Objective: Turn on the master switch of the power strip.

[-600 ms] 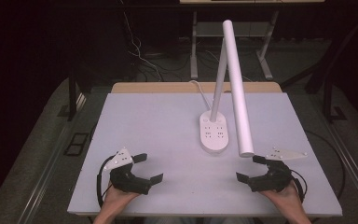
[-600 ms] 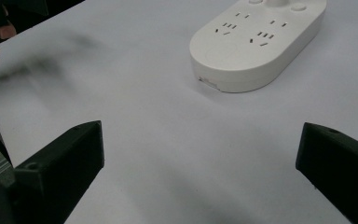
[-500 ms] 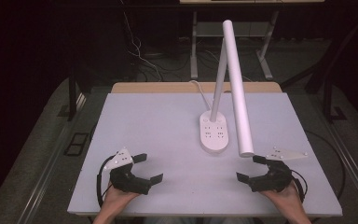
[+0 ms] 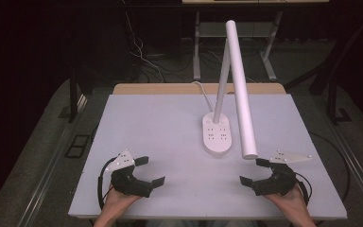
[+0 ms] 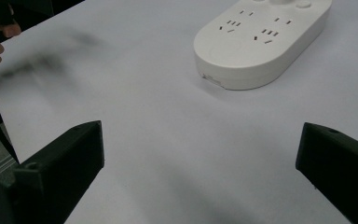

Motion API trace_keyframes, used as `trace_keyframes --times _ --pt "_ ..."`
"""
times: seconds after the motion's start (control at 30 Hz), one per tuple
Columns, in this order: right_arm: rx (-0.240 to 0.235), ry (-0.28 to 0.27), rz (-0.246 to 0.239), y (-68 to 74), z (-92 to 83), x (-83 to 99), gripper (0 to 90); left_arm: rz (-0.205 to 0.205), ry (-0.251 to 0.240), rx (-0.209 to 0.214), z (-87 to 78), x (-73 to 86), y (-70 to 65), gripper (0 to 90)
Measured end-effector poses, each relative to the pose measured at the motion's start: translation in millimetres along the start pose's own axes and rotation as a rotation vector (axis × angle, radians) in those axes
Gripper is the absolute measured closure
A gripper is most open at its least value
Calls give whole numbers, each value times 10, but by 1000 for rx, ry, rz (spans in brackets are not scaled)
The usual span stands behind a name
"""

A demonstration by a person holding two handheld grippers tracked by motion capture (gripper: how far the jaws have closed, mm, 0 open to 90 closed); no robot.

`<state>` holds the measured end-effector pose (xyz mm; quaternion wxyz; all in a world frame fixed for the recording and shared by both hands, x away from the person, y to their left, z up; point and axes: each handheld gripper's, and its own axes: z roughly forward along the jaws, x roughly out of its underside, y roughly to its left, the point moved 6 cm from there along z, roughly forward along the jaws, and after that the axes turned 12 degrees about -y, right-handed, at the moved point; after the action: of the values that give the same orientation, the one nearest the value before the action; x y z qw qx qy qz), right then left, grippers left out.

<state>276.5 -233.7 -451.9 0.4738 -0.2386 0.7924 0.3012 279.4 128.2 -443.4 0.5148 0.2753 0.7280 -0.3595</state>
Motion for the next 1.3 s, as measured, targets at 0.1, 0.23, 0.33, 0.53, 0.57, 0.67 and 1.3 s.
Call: trace_keyframes --times 0.1,0.23,0.33,0.53,0.57,0.67,1.3 --pt "3 -3 -3 -6 -3 -1 4 -6 13 6 -4 0 2 0" --pt "-1 2 -3 -14 -12 0 4 -3 25 6 -10 -6 4 0" --pt "0 3 4 -8 -18 -2 4 -3 33 4 -13 -10 13 0" --pt "-6 3 -3 -10 -15 -2 4 4 52 18 -11 -39 -13 0" --pt "-7 3 -3 -9 -13 -1 4 5 54 23 -8 -50 -19 0" --pt "-10 6 -2 -3 -10 2 4 8 68 32 5 -75 -37 0" --pt "-9 6 -5 -8 -1 3 4 22 127 58 106 -261 -48 1"
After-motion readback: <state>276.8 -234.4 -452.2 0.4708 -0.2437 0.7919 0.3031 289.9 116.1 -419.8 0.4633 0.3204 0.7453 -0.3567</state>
